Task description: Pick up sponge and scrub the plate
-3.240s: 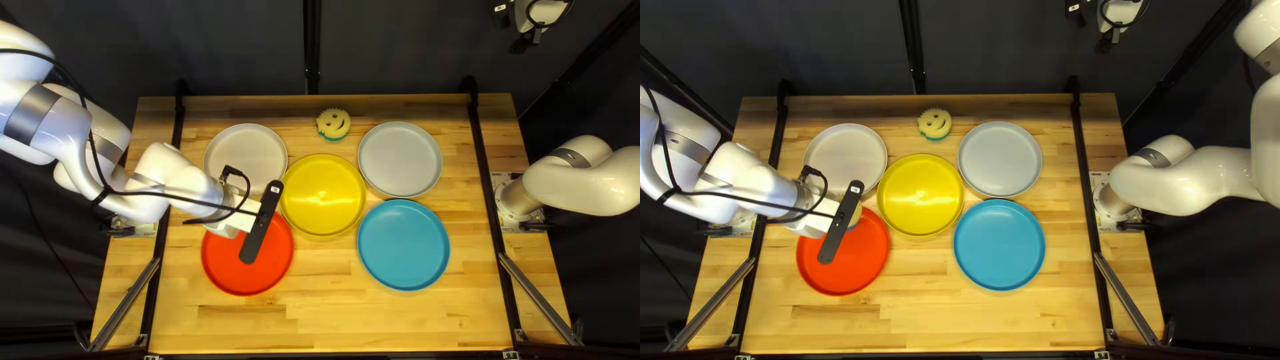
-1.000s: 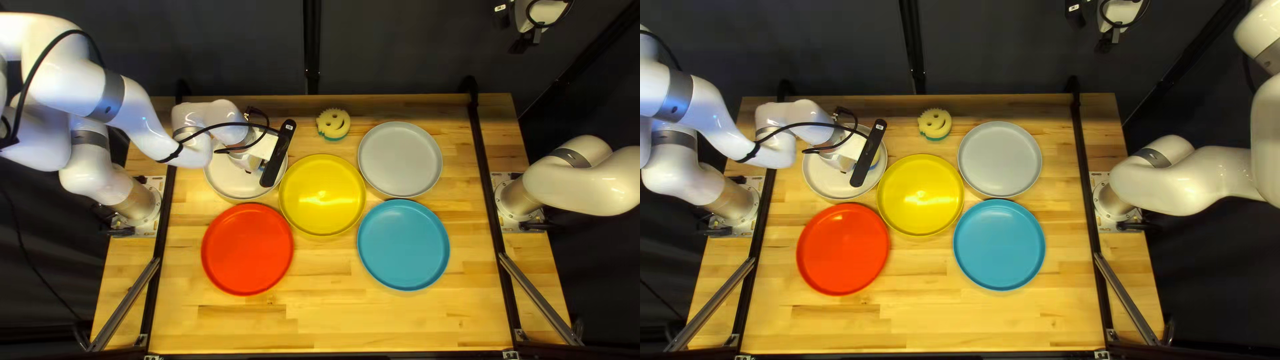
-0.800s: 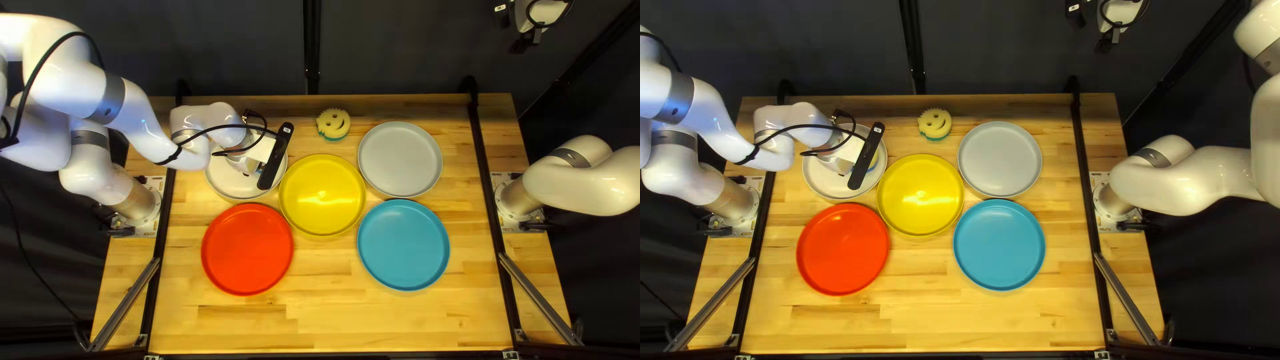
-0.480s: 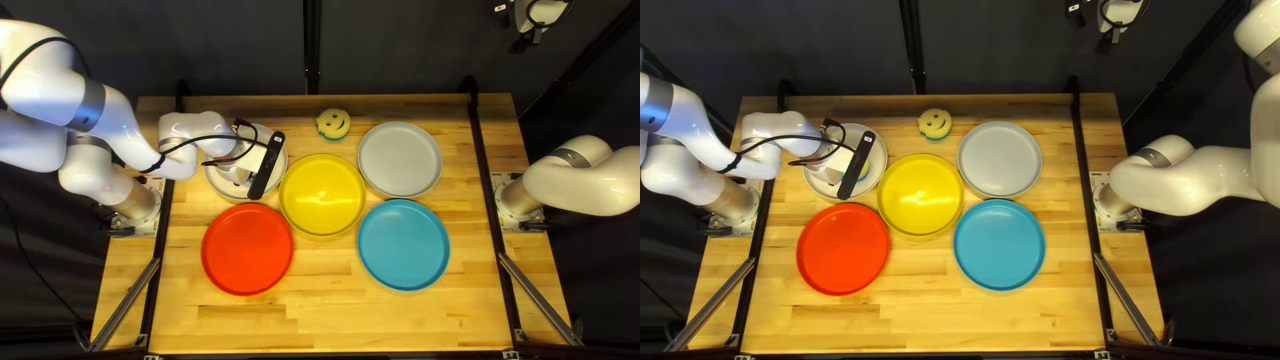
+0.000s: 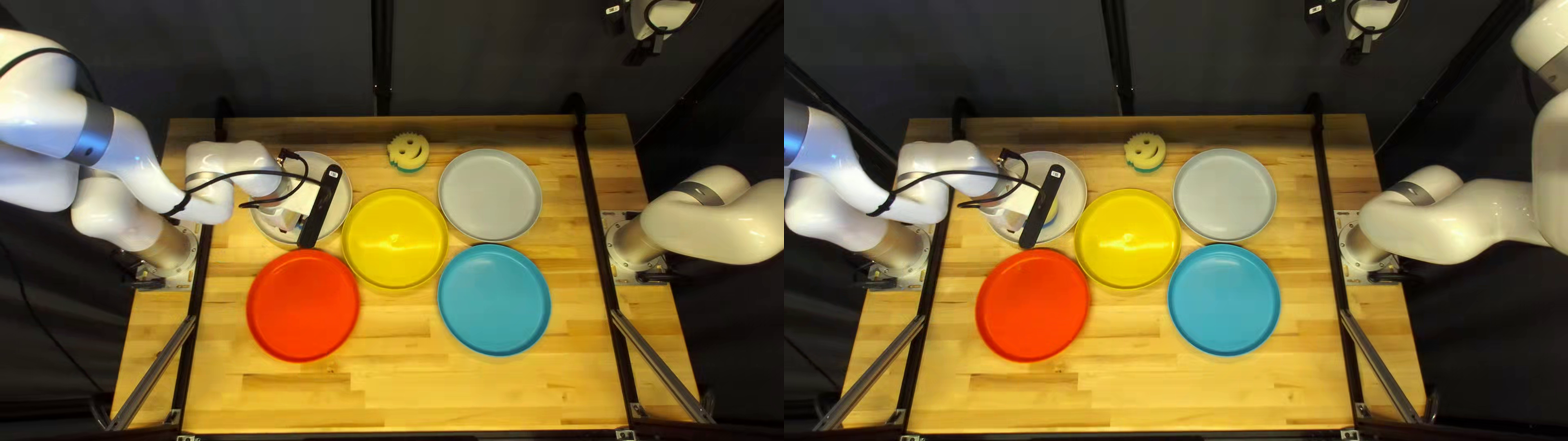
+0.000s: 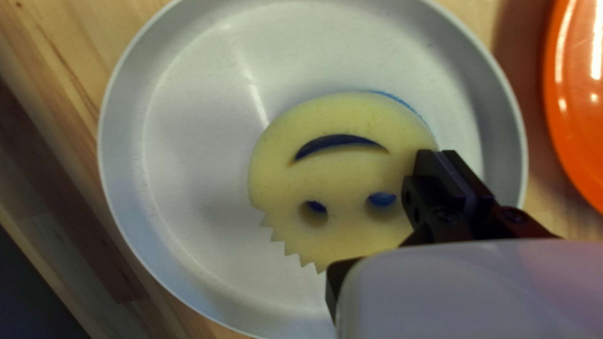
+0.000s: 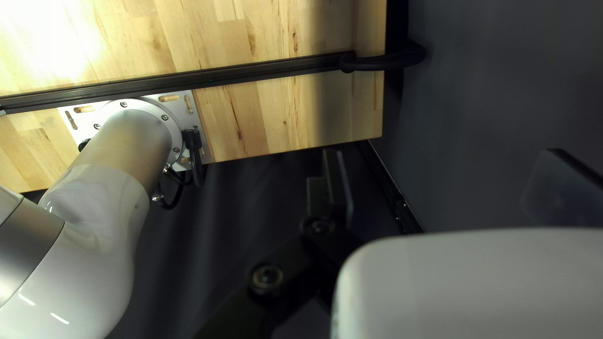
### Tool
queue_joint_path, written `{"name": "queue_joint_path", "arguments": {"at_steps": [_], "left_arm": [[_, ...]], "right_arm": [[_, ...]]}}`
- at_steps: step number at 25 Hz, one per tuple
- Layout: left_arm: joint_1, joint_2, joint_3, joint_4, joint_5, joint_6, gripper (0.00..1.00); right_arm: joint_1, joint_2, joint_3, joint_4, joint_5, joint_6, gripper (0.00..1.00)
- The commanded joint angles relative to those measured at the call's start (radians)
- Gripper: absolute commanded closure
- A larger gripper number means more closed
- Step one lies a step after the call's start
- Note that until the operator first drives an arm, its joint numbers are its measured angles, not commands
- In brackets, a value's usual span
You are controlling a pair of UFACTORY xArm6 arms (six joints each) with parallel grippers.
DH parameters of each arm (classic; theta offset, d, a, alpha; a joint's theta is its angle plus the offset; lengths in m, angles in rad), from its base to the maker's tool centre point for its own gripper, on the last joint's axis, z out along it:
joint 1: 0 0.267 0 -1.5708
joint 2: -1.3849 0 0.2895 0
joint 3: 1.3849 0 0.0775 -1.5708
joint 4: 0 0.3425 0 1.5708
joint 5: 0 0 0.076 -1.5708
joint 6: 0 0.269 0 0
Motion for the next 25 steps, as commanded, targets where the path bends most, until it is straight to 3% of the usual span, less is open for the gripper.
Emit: {"name": "queue_joint_path", "arguments": {"at_steps": [1, 5, 10, 17, 21, 25], "left_arm": [[0.081, 0.061, -0.047, -0.043, -0.017, 0.109, 1.0], [0.093, 0.08, -0.066, -0.053, -0.016, 0.129, 1.0], [0.059, 0.032, -0.019, -0.053, -0.009, 0.097, 1.0], [-0.064, -0.102, 0.089, -0.027, 0.019, -0.056, 1.0], [-0.146, -0.209, 0.121, -0.004, 0.092, -0.162, 1.0], [-0.149, -0.209, 0.13, 0.0, 0.082, -0.173, 1.0]], "right_arm": [[0.0, 0.0, 0.0, 0.0, 0.0, 0.0, 0.0], [0.0, 0.0, 0.0, 0.0, 0.0, 0.0, 0.0], [0.0, 0.0, 0.0, 0.0, 0.0, 0.0, 0.0], [0.0, 0.0, 0.0, 0.0, 0.0, 0.0, 0.0], [0.0, 0.0, 0.0, 0.0, 0.0, 0.0, 0.0], [0.0, 0.0, 0.0, 0.0, 0.0, 0.0, 0.0]]}}
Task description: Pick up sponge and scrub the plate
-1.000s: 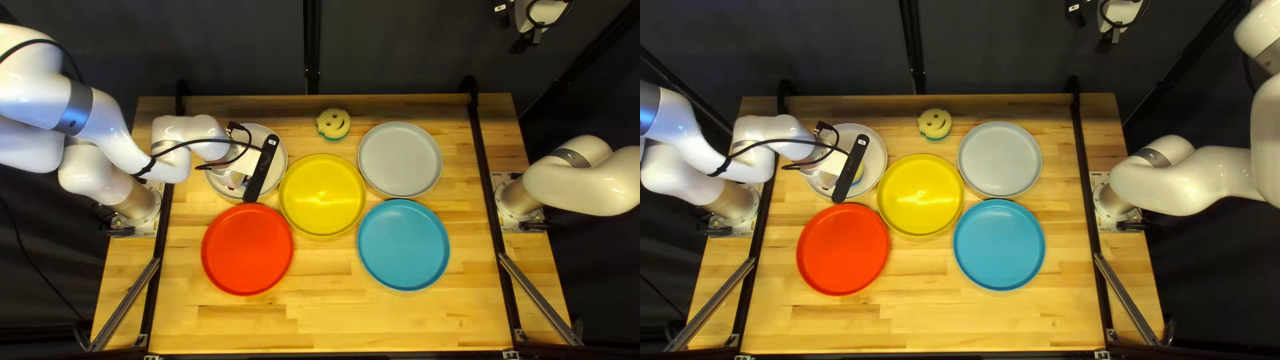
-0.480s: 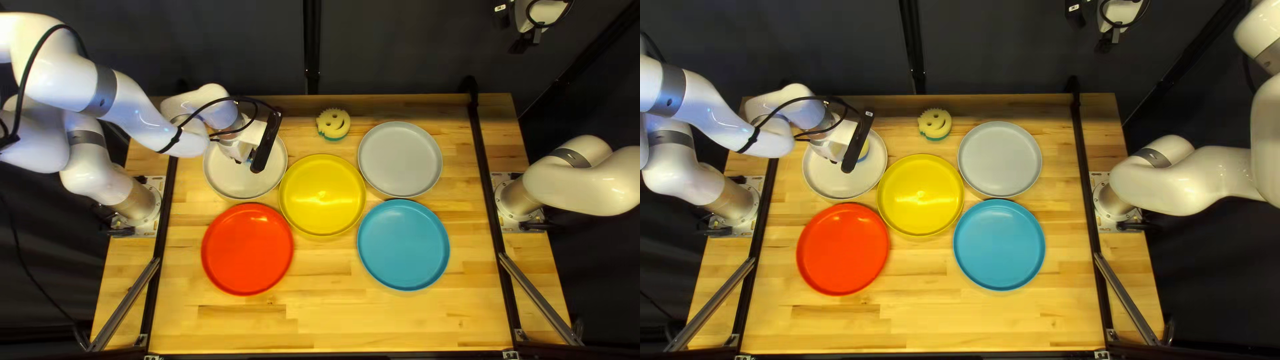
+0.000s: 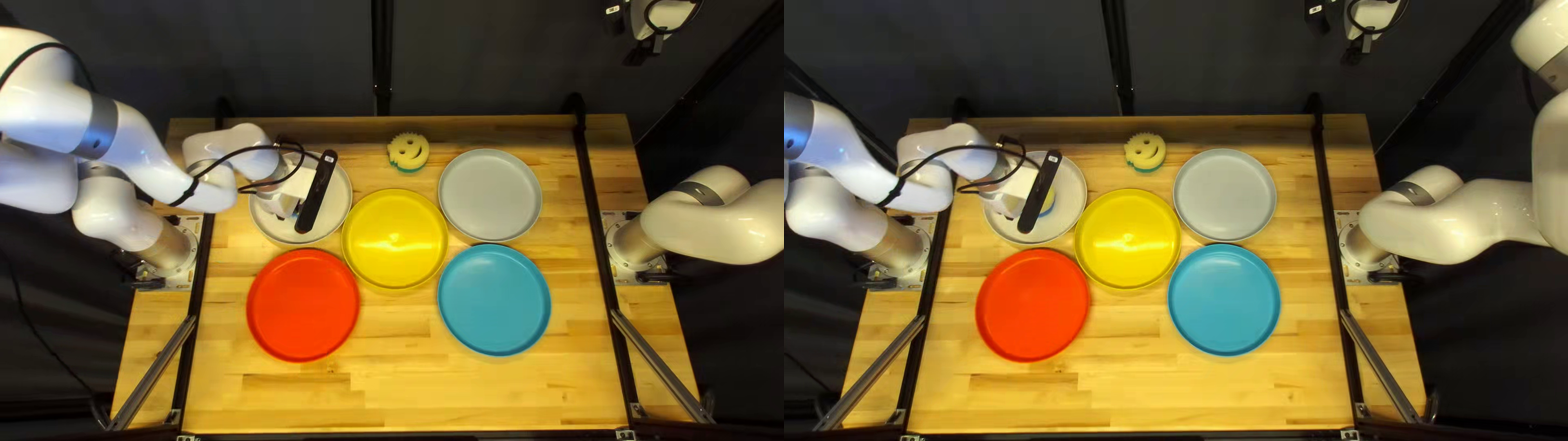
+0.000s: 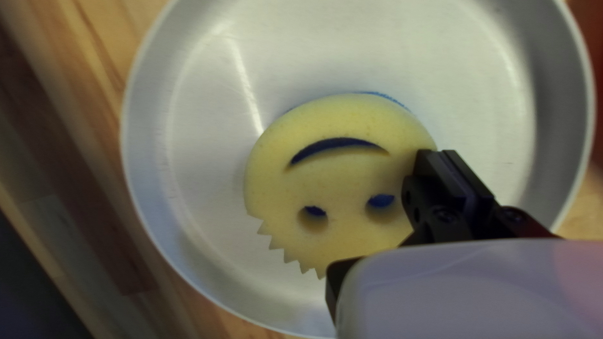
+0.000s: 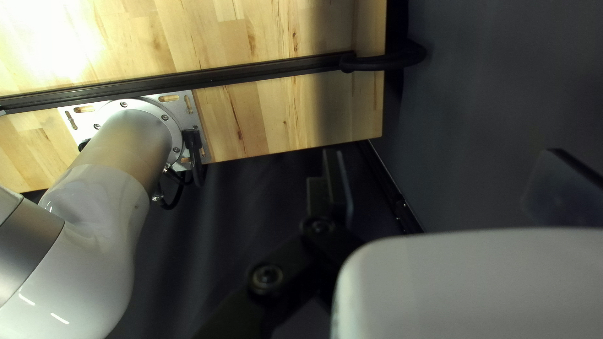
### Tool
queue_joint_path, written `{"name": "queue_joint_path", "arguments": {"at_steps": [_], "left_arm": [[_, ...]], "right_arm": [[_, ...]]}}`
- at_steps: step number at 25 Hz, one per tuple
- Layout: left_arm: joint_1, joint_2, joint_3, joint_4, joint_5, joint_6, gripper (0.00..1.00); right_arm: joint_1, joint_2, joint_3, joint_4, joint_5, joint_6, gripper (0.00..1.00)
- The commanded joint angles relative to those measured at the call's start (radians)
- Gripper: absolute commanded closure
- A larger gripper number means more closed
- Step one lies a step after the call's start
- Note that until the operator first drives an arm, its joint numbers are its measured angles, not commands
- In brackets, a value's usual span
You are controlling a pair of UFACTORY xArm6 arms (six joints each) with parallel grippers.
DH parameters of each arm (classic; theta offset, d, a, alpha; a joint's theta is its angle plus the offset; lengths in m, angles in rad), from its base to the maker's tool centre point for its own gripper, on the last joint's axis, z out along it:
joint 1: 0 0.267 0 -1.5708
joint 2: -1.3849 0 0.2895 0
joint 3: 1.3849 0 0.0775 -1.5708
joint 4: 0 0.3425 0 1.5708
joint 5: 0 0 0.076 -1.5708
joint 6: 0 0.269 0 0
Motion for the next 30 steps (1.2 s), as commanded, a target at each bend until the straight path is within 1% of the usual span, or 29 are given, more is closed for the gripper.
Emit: {"name": "queue_joint_path", "arguments": {"at_steps": [1, 5, 8, 11, 16, 18, 20, 22, 24, 30], "left_arm": [[0.017, 0.012, 0.012, -0.004, -0.021, 0.014, 1.0], [0.081, 0.052, 0.006, -0.033, -0.052, 0.094, 1.0], [0.155, 0.082, 0.001, -0.067, -0.072, 0.186, 1.0], [0.196, 0.111, -0.007, -0.09, -0.088, 0.239, 1.0], [0.29, 0.119, -0.016, -0.116, -0.077, 0.34, 1.0], [0.303, 0.122, -0.02, -0.125, -0.075, 0.356, 1.0], [0.301, 0.104, -0.006, -0.124, -0.07, 0.352, 1.0], [0.283, 0.062, 0.02, -0.122, -0.053, 0.329, 1.0], [0.242, 0.015, 0.044, -0.118, -0.033, 0.282, 1.0], [0.128, -0.055, 0.071, -0.091, 0.001, 0.155, 1.0]], "right_arm": [[0.0, 0.0, 0.0, 0.0, 0.0, 0.0, 0.0], [0.0, 0.0, 0.0, 0.0, 0.0, 0.0, 0.0], [0.0, 0.0, 0.0, 0.0, 0.0, 0.0, 0.0], [0.0, 0.0, 0.0, 0.0, 0.0, 0.0, 0.0], [0.0, 0.0, 0.0, 0.0, 0.0, 0.0, 0.0], [0.0, 0.0, 0.0, 0.0, 0.0, 0.0, 0.0], [0.0, 0.0, 0.0, 0.0, 0.0, 0.0, 0.0], [0.0, 0.0, 0.0, 0.0, 0.0, 0.0, 0.0], [0.0, 0.0, 0.0, 0.0, 0.0, 0.0, 0.0], [0.0, 0.0, 0.0, 0.0, 0.0, 0.0, 0.0]]}}
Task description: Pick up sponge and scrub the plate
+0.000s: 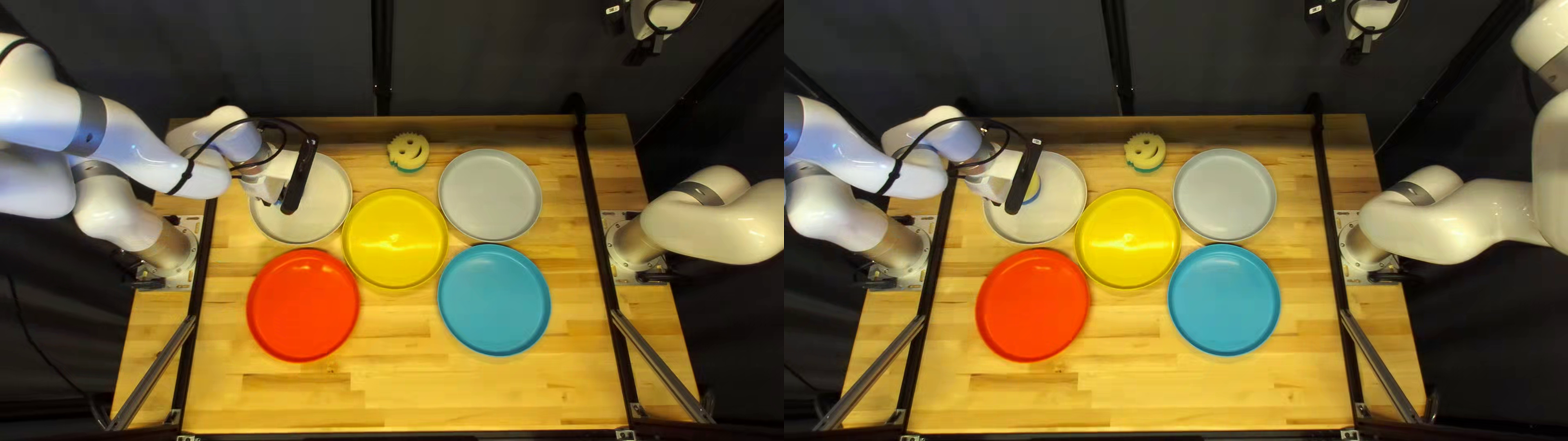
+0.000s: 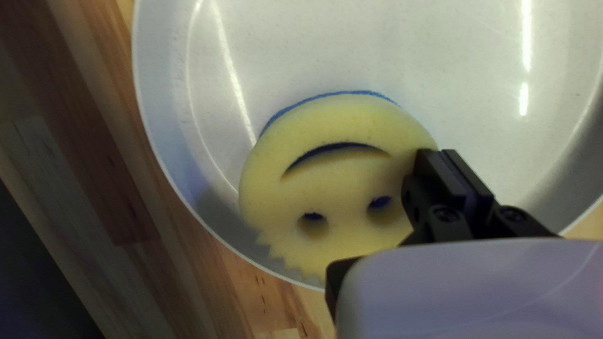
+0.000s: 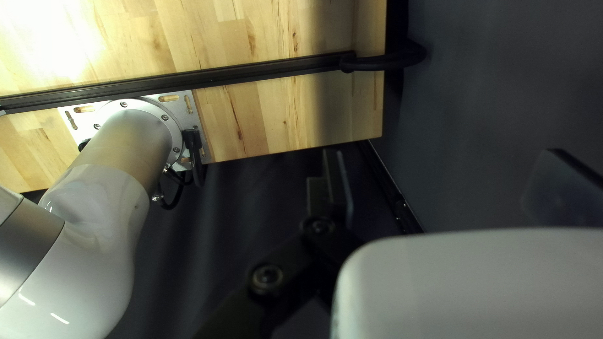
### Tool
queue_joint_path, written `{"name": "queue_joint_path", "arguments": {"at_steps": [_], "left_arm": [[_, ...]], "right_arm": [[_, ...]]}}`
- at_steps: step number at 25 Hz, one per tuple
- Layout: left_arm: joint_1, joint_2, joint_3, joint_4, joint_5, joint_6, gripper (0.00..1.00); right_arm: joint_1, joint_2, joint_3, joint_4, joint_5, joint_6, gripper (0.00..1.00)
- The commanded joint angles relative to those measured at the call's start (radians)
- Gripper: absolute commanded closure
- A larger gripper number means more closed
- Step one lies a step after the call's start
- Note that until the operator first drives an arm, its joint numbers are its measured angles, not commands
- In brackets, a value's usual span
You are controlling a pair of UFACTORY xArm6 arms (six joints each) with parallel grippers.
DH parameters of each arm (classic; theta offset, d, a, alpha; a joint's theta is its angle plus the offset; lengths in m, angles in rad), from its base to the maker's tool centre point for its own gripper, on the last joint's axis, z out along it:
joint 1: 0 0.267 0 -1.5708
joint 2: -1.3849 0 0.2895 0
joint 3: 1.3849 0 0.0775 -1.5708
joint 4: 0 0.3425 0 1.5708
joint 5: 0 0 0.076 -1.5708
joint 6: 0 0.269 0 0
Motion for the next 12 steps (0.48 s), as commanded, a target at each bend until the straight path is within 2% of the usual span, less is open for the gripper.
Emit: {"name": "queue_joint_path", "arguments": {"at_steps": [1, 4, 7, 12], "left_arm": [[-0.086, -0.067, 0.019, 0.026, 0.04, -0.104, 1.0], [-0.138, -0.106, 0.017, 0.05, 0.072, -0.174, 1.0], [-0.146, -0.117, 0.022, 0.059, 0.076, -0.186, 1.0], [-0.052, -0.075, 0.039, 0.02, 0.026, -0.071, 1.0]], "right_arm": [[0.0, 0.0, 0.0, 0.0, 0.0, 0.0, 0.0], [0.0, 0.0, 0.0, 0.0, 0.0, 0.0, 0.0], [0.0, 0.0, 0.0, 0.0, 0.0, 0.0, 0.0], [0.0, 0.0, 0.0, 0.0, 0.0, 0.0, 0.0]]}}
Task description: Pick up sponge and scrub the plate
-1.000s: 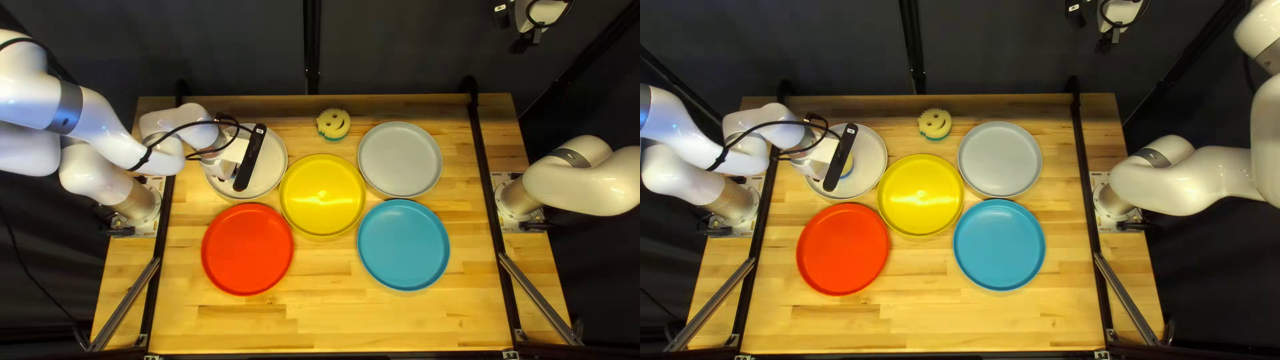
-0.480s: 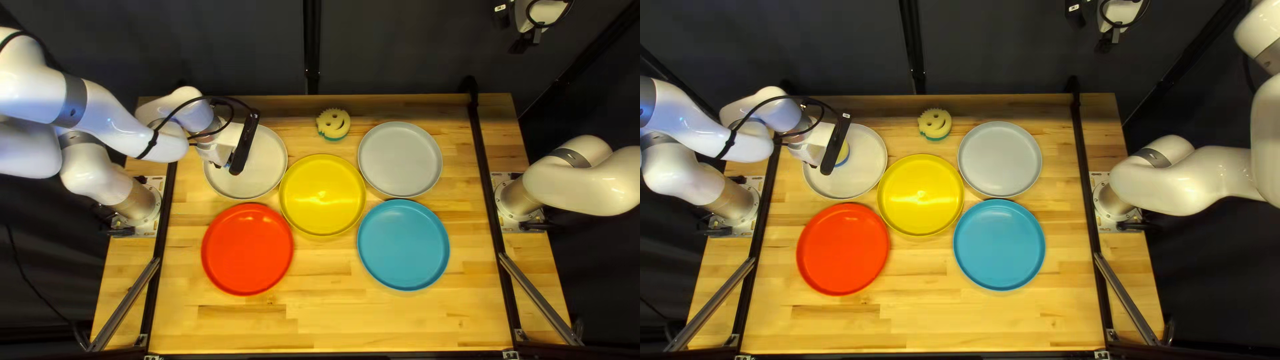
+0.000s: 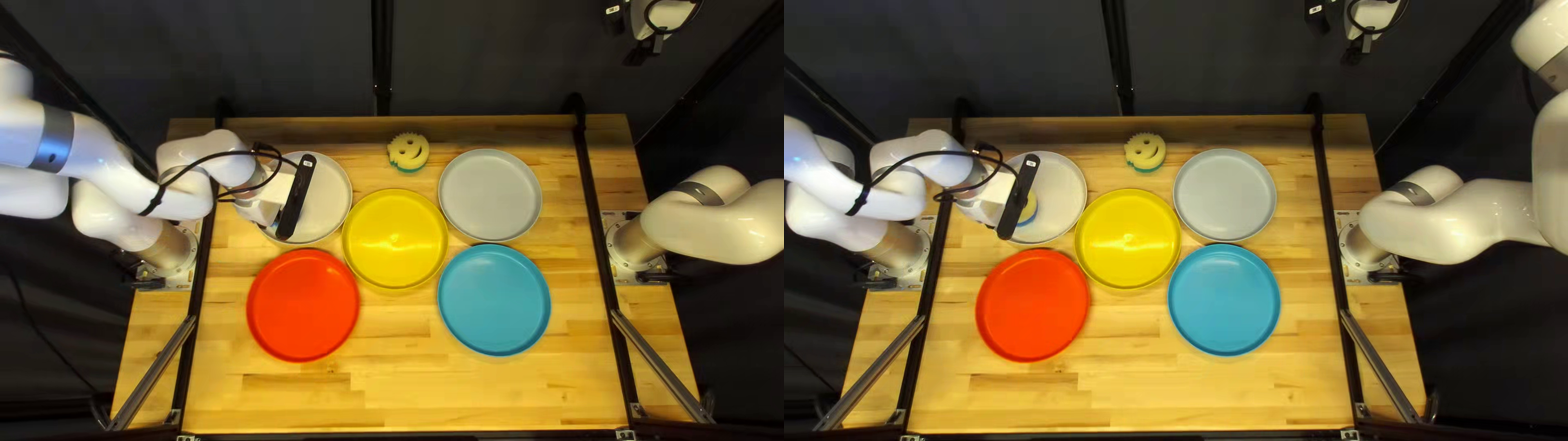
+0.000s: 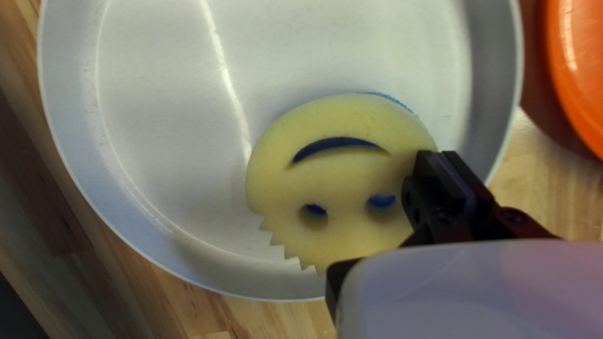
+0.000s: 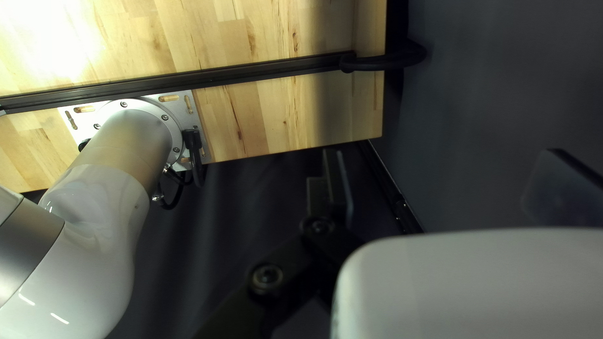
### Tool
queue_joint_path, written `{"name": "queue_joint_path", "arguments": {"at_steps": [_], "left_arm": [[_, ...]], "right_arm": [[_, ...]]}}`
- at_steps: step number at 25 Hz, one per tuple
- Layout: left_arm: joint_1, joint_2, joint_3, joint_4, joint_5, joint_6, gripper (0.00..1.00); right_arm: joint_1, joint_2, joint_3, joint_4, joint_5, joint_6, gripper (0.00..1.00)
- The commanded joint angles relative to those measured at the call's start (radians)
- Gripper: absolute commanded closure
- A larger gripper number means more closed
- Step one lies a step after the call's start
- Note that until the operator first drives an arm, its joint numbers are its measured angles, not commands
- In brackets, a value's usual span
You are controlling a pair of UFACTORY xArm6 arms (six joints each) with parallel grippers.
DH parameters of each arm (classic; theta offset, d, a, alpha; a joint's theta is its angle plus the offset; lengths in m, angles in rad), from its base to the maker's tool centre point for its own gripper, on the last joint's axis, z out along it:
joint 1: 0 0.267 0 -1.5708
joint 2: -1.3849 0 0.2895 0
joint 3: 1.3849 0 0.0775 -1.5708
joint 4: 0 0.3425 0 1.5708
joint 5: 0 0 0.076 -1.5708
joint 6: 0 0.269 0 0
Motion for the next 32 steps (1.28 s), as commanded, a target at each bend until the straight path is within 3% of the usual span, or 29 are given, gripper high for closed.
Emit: {"name": "queue_joint_path", "arguments": {"at_steps": [1, 7, 15, 23, 32], "left_arm": [[0.088, 0.047, 0.001, -0.037, -0.04, 0.108, 1.0], [0.226, 0.19, -0.07, -0.098, -0.098, 0.287, 1.0], [0.278, 0.306, -0.182, -0.104, -0.106, 0.351, 1.0], [0.175, 0.286, -0.167, -0.07, -0.116, 0.243, 1.0], [0.008, 0.19, -0.098, -0.005, -0.092, 0.051, 1.0]], "right_arm": [[0.0, 0.0, 0.0, 0.0, 0.0, 0.0, 0.0], [0.0, 0.0, 0.0, 0.0, 0.0, 0.0, 0.0], [0.0, 0.0, 0.0, 0.0, 0.0, 0.0, 0.0], [0.0, 0.0, 0.0, 0.0, 0.0, 0.0, 0.0], [0.0, 0.0, 0.0, 0.0, 0.0, 0.0, 0.0]]}}
